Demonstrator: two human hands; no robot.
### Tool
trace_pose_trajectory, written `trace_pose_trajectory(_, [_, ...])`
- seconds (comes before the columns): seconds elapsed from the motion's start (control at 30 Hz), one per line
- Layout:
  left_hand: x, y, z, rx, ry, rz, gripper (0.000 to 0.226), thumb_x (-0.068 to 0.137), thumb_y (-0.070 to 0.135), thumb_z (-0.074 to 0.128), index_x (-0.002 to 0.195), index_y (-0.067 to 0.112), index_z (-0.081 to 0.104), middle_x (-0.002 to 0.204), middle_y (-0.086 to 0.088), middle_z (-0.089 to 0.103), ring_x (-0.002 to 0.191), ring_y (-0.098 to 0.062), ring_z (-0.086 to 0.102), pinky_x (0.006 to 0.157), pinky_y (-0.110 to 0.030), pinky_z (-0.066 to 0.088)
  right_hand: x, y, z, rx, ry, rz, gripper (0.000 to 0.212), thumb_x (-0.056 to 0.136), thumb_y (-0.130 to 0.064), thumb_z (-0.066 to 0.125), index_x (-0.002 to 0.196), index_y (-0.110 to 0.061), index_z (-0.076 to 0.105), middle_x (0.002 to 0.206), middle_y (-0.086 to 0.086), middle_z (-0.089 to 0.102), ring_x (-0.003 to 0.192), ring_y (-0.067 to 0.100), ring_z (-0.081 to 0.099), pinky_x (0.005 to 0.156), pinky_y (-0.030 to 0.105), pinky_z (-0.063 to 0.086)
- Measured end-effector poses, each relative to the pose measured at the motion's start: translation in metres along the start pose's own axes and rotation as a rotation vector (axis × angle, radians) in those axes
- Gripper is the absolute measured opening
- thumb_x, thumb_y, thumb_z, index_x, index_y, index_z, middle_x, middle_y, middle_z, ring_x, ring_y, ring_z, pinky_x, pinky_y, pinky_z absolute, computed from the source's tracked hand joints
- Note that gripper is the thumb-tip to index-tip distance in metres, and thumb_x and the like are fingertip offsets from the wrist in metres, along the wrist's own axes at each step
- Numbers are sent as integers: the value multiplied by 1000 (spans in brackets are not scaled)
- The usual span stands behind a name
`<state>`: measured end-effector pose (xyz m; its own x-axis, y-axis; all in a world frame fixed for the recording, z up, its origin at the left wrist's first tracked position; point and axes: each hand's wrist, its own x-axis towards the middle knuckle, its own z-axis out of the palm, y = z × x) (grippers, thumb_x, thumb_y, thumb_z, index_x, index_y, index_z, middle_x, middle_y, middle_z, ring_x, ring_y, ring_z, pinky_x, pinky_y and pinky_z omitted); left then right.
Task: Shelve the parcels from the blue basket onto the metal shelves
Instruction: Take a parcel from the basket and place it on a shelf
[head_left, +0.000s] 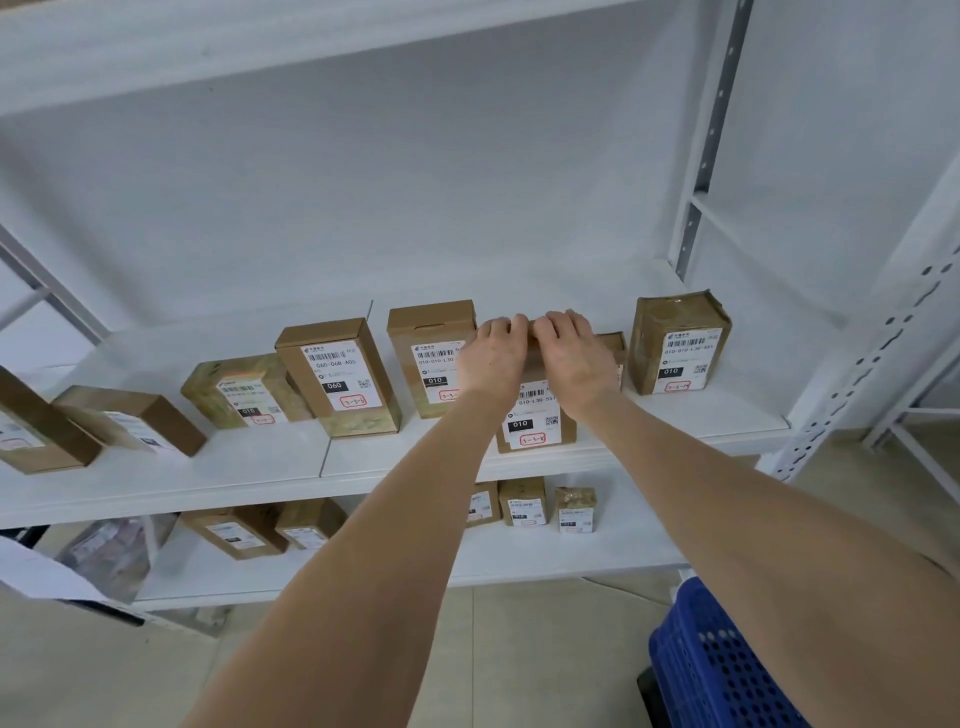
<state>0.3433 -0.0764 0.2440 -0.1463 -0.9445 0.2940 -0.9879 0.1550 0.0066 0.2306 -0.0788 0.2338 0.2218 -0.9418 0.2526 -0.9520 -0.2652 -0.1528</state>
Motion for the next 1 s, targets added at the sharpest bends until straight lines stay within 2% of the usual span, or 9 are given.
trace_pose_trajectory(0.3, [11, -2, 5, -6, -15, 18, 44, 85, -2, 57, 124, 9, 42, 125, -7, 51, 122, -24, 46, 88, -32, 45, 9, 3, 4, -13, 5, 21, 56, 84, 0, 63, 134, -10, 40, 140, 9, 41, 135, 28, 31, 83, 33, 49])
trace_pose_trajectory(0.7, [32, -4, 12, -6, 16, 39, 39, 84, -4, 56, 121, 5, 47, 119, -11, 55, 115, -28, 51, 81, -34, 47, 29, 8, 12, -7, 40, 40, 57, 83, 3, 62, 135, -11, 41, 138, 9, 40, 133, 28, 32, 83, 33, 47])
trace_pose_trajectory(1.0, [43, -7, 14, -5, 1, 40, 43, 83, -4, 57, 123, 7, 45, 121, -9, 53, 116, -26, 49, 83, -32, 45, 38, 10, 14, 4, 66, 47, 52, 84, 4, 58, 131, -10, 43, 136, 9, 41, 132, 28, 33, 83, 34, 47])
